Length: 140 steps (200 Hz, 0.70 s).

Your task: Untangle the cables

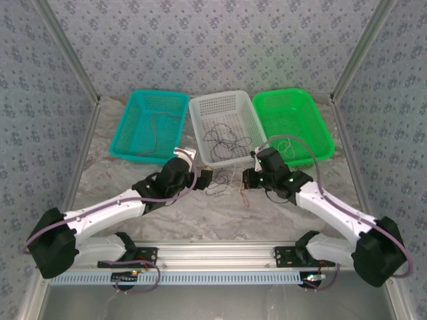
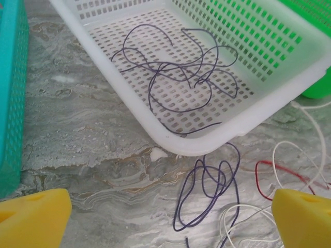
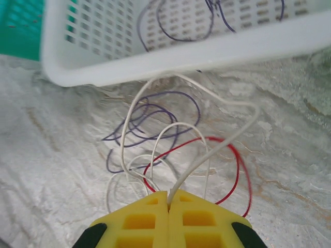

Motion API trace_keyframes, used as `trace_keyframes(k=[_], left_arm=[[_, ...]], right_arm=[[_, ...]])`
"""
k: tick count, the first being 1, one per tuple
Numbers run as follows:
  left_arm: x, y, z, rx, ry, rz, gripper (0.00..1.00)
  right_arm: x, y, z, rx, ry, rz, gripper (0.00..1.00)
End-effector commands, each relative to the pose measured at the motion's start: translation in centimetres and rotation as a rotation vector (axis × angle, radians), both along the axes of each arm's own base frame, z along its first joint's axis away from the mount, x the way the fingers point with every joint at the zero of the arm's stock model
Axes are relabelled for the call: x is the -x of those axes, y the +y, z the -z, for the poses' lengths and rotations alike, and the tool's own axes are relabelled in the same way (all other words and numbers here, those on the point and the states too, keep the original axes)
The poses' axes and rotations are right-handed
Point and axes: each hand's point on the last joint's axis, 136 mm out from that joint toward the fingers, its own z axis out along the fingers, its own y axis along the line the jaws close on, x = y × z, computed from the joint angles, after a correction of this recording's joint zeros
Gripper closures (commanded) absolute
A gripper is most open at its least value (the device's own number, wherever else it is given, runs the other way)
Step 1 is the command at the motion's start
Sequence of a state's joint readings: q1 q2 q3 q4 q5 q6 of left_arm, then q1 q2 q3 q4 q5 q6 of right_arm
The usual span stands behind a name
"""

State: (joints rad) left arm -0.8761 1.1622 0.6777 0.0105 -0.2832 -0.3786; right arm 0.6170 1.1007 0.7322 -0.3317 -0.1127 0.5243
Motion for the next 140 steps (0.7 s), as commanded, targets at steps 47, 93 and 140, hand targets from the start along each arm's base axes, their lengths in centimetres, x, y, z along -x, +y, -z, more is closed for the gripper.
trace_keyframes(k=[47,93,140], left_arm=[[1.9,-4.4,-4.4,0.239,-0.099,0.260,0.01],[3.0,-7.8,-4.9,0.293,-0.087,0.430,0.01],[2.3,-10.7,-4.0,0.297,-0.039,0.498,0.04]], right_arm=[[2.4,-0.2,-5.8,-0.038,-0.151,-0.134,1.00],[2.7,0.8,-6.5,-0.079,-0.192,-0.176,1.00],[2.9,1.4,-6.7,-0.108,-0.219,-0.194,1.00]])
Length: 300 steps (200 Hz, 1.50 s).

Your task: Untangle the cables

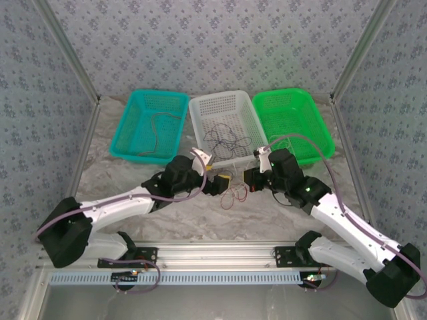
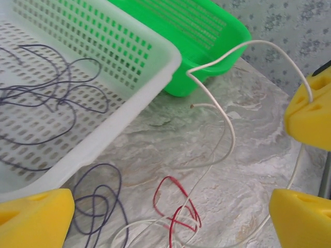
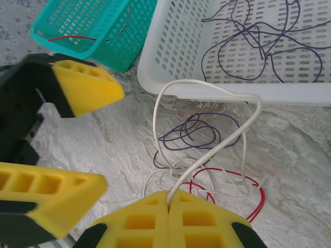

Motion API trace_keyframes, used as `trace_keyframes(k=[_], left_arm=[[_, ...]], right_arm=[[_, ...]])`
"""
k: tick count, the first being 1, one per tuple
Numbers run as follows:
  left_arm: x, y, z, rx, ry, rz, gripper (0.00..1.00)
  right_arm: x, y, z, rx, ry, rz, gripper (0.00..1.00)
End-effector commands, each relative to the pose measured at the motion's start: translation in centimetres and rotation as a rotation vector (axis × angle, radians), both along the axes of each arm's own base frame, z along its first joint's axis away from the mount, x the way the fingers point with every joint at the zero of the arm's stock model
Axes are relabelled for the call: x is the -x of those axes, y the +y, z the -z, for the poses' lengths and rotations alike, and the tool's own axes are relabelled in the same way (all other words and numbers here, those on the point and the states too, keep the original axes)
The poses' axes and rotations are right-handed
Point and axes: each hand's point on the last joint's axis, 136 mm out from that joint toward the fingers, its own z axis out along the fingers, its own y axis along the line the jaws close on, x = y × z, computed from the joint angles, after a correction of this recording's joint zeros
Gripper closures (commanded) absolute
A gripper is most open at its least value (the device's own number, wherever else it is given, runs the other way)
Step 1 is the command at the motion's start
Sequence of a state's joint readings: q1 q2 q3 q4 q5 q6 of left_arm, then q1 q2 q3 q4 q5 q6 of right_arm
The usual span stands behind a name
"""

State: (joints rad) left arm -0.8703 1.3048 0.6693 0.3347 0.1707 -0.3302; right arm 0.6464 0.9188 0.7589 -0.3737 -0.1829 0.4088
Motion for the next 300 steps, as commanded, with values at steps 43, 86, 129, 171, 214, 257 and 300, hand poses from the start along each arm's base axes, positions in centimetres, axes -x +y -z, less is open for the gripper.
trace_keyframes(k=[43,86,129,171,214,257,300], left_arm=[[-1.6,-4.0,-2.9,0.090,-0.054,0.081,0.06],[-2.2,-5.6,-2.2,0.068,-0.027,0.115,0.26],[-3.4,-5.2,-1.6,0.029,-0.019,0.045,0.82],[-3.3,-3.8,-3.6,0.035,-0.088,0.008,0.89],[-2.6,-3.2,-6.5,0.048,-0.194,0.012,0.89],[-1.8,-3.5,-8.0,-0.003,-0.298,0.043,0.90],[-1.8,-3.0,-10.1,0.004,-0.347,0.023,0.90]], right_arm=[[0.7,0.8,-1.1,-0.041,-0.054,-0.059,1.00],[1.0,0.7,-2.0,-0.068,-0.087,-0.057,1.00],[1.3,-0.1,-1.6,-0.037,-0.081,-0.042,1.00],[0.4,-2.3,-1.1,0.034,-0.083,0.060,0.98],[0.2,-2.1,-1.6,0.036,-0.082,0.054,0.88],[0.0,-1.9,-1.7,0.034,-0.074,0.056,0.48],[-0.4,-4.4,-2.4,0.079,-0.125,0.166,0.23]])
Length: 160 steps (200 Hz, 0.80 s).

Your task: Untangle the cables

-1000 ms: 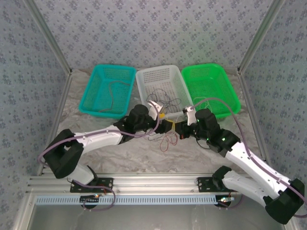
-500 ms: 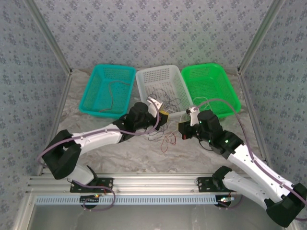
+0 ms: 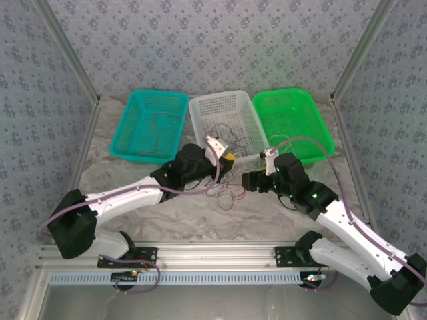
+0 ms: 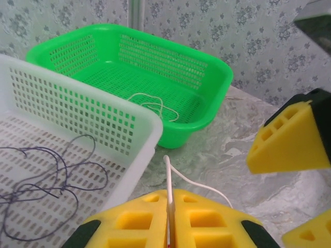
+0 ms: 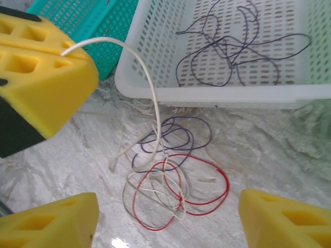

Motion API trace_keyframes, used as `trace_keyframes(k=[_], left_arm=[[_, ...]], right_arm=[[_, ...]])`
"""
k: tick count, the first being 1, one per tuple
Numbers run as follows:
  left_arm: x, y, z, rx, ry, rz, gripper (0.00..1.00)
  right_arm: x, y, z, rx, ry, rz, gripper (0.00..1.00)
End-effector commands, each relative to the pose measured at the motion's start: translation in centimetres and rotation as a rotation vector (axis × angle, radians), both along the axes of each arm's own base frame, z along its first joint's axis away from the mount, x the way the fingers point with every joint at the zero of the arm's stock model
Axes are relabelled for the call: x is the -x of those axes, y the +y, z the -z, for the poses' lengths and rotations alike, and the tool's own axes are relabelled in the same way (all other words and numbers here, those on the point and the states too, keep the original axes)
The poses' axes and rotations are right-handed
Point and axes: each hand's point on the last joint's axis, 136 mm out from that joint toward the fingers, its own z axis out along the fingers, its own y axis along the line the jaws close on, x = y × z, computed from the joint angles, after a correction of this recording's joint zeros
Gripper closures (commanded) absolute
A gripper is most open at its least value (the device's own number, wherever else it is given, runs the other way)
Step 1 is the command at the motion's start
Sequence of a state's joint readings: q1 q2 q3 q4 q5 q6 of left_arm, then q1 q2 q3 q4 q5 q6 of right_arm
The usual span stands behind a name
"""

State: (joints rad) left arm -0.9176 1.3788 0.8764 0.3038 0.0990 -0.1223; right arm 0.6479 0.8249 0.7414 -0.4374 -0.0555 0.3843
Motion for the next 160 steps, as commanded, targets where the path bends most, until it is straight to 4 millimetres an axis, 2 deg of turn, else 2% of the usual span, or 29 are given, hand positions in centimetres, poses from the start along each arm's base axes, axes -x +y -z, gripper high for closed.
trace_keyframes(k=[1,48,103,160], left_arm=[[0.0,0.5,-4.3,0.045,-0.095,-0.018,0.90],[0.9,-0.2,-6.9,0.112,-0.072,0.033,0.90],[1.6,0.0,-7.0,0.129,0.000,0.054,0.90],[1.6,0.5,-7.7,0.211,0.075,0.064,0.90]], right_arm=[[-0.5,-1.7,-1.9,0.016,-0.058,0.077,0.23],[-0.7,-2.5,-1.5,0.058,-0.077,0.103,0.17],[-1.0,-3.6,-1.4,0.092,-0.104,0.144,0.15],[-1.1,-2.9,-1.9,0.072,-0.132,0.114,0.16]])
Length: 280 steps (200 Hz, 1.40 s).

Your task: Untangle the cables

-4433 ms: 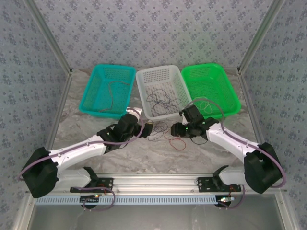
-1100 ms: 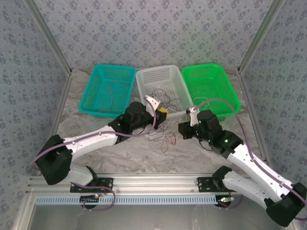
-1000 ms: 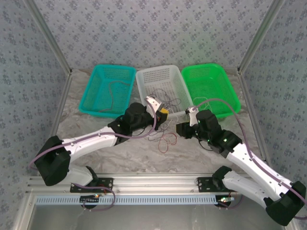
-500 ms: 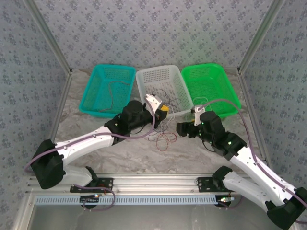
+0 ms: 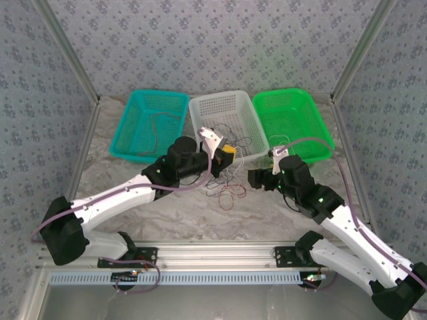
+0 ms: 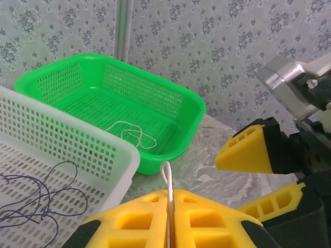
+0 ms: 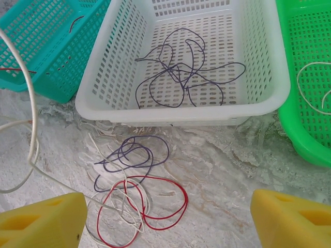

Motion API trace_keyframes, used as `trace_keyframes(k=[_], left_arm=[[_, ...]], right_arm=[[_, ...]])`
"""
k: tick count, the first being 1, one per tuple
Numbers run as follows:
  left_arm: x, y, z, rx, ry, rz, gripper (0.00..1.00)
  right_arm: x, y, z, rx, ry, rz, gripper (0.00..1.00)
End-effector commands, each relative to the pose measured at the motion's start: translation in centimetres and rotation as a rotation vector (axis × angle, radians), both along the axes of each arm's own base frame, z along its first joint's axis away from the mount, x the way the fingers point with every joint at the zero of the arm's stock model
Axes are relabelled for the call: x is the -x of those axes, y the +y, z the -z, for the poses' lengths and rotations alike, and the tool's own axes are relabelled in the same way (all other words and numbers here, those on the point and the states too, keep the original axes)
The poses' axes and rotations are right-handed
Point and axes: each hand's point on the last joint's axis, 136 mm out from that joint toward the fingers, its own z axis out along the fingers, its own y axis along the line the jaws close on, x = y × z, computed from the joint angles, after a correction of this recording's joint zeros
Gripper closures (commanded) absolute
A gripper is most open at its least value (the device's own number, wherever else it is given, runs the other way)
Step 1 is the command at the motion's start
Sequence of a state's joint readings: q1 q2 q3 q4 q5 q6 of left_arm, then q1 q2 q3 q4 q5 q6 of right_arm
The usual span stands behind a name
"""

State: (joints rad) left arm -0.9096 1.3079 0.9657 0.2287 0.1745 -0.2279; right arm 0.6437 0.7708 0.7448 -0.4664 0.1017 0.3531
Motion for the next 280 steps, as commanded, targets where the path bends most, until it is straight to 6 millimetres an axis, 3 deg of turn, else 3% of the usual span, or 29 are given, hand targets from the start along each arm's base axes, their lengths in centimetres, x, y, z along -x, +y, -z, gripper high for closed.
trace_keyframes(k=[1,34,62,115,162,207,252,280], left_arm=[[0.4,0.5,-2.0,0.083,0.025,0.023,0.90],[0.1,1.1,-1.9,0.075,0.026,0.005,0.90],[0.1,1.5,-2.3,0.083,0.019,-0.004,0.90],[0.2,1.7,-5.0,0.123,-0.027,-0.003,0.89],[0.5,1.7,-6.4,0.163,-0.035,0.014,0.89],[0.7,2.5,-7.7,0.193,-0.060,-0.009,0.89],[0.2,3.4,-6.2,0.148,-0.046,-0.055,0.88],[-0.7,5.2,-4.5,0.111,-0.021,-0.147,0.81]], right_arm=[[-0.2,-0.1,-0.9,0.000,-0.042,-0.005,0.16],[-0.2,0.2,-1.6,-0.029,-0.068,-0.018,0.15],[0.0,1.9,-1.9,-0.103,-0.086,-0.087,0.15],[-0.6,4.8,1.1,-0.146,-0.059,-0.148,0.13],[-1.8,7.0,2.7,-0.126,-0.074,-0.187,0.11],[-1.9,8.7,6.0,-0.095,-0.002,-0.215,0.13],[-1.0,7.6,6.9,-0.042,0.022,-0.200,0.14],[0.5,8.7,9.4,0.034,0.109,-0.261,0.15]])
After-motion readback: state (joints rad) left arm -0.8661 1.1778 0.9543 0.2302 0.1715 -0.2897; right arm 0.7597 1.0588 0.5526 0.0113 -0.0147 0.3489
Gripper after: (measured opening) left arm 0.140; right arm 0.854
